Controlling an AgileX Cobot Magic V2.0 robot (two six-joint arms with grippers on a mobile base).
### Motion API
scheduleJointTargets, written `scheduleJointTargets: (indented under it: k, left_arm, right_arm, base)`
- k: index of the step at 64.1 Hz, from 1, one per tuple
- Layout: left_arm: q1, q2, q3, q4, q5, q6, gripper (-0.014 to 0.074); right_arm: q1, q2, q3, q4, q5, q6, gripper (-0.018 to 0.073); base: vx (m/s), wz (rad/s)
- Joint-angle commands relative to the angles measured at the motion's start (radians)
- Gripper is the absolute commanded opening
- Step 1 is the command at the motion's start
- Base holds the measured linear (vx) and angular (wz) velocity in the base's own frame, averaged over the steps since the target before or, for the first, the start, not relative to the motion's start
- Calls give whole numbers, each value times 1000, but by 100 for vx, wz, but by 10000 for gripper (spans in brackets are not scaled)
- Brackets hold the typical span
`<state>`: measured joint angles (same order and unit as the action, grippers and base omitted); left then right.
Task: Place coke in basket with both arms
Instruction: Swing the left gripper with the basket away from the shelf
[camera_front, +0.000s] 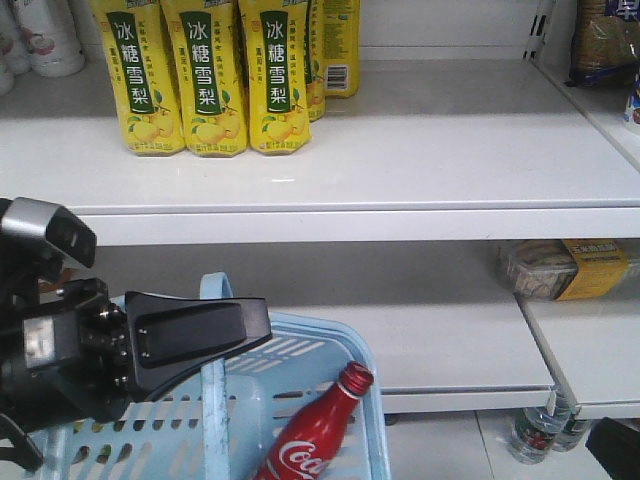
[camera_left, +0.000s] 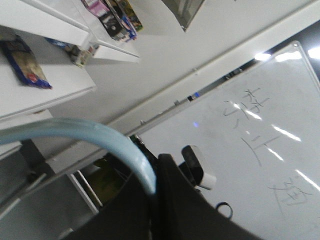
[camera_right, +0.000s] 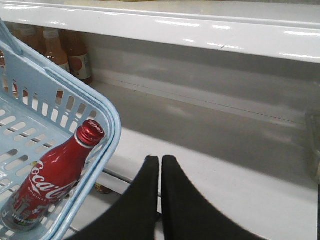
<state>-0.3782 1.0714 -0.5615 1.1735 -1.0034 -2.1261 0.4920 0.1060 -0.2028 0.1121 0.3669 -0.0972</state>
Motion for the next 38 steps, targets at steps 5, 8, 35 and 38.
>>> scheduleJointTargets:
  k: [5, 8, 35, 38]
  left_arm:
    - [-11, -106, 2, -133, 96, 110, -6]
    - [-11, -128, 31, -167, 120, 151, -6]
    - [-11, -331, 322, -544, 266, 810, -6]
    - [-11, -347, 336, -580, 297, 880, -6]
  right_arm:
    - [-1, 10, -27, -4, -82, -3, -2]
    - [-1, 10, -27, -4, -82, -3, -2]
    - [-1, 10, -27, -4, -82, -3, -2]
    - [-1, 10, -27, -4, -82, -3, -2]
  base:
    - [0, 0]
    - [0, 0]
    - [0, 0]
    - [0, 0]
